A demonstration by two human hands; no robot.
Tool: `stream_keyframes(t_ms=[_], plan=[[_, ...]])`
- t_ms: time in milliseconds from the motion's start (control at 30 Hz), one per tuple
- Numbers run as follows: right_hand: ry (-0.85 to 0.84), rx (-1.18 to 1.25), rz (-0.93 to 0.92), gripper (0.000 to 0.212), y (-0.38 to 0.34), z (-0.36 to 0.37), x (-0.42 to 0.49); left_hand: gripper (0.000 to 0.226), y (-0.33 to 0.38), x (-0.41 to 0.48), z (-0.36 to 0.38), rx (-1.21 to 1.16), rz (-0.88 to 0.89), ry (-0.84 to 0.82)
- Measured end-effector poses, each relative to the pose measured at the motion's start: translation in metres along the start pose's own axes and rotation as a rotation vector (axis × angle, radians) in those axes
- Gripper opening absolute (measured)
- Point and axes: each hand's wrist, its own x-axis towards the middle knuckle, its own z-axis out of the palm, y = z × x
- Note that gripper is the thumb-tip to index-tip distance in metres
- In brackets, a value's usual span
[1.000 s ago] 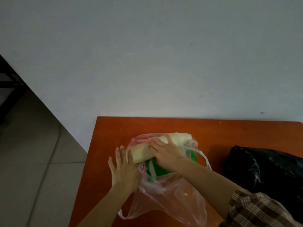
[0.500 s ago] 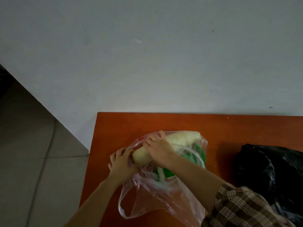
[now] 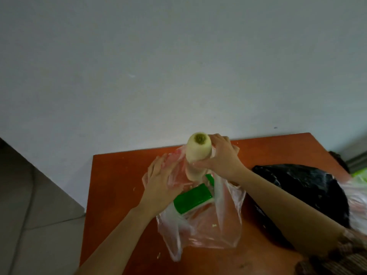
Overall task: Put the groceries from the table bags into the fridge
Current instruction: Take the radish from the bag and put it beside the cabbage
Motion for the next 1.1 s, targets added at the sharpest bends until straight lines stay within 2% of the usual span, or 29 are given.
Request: stream_keyframes(t_ms=[100,233,300,367,467,600,800,933,1100], plan=[[0.041,0.470,0.140,0.064,0.004,-0.030,-0.018,0.099,0.024,0.003,0.013,0.070,0.080,0.051],[0.153,0.635,0.135,0.053,0.004,-0.069,-0.051,0.083,0.051,0.009,0.022,0.178,0.082,0.079],[0.190,0.665,0.126,0.052,0.005,-0.091,-0.072,0.075,0.071,0.005,0.022,0.133,0.174,0.071],[0.233,0.681,0.133,0.051,0.013,-0.113,-0.095,0.073,0.098,-0.009,0.022,-0.010,0.252,0.029],[0.287,0.704,0.167,0.046,0.038,-0.145,-0.139,0.076,0.145,-0.036,0.035,-0.204,0.279,-0.033],[0.360,0.694,0.208,0.040,0.080,-0.187,-0.217,0.083,0.210,-0.076,0.076,-0.239,0.343,-0.139],[0.511,0.677,0.274,0.051,0.164,-0.233,-0.372,0.084,0.301,-0.162,0.173,-0.239,0.468,-0.298],[0.707,0.697,0.319,0.057,0.223,-0.266,-0.494,0.075,0.379,-0.236,0.253,-0.291,0.575,-0.420],[0.949,0.625,0.464,0.063,0.278,-0.309,-0.650,0.073,0.483,-0.338,0.345,-0.350,0.710,-0.596]])
